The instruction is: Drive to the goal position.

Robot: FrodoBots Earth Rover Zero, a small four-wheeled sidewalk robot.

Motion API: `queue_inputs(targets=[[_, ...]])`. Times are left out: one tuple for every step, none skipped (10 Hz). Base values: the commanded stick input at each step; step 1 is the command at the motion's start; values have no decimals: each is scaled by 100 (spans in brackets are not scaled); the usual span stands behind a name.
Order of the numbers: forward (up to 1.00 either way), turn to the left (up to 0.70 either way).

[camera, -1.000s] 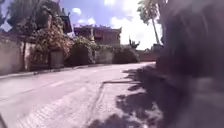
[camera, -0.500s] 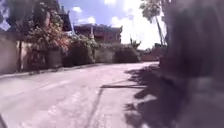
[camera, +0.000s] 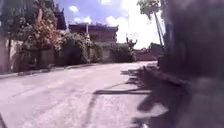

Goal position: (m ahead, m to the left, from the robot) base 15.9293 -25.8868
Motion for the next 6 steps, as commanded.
queue_inputs(targets=[[85,0],[85,0],[85,0],[85,0],[85,0],[85,0]])
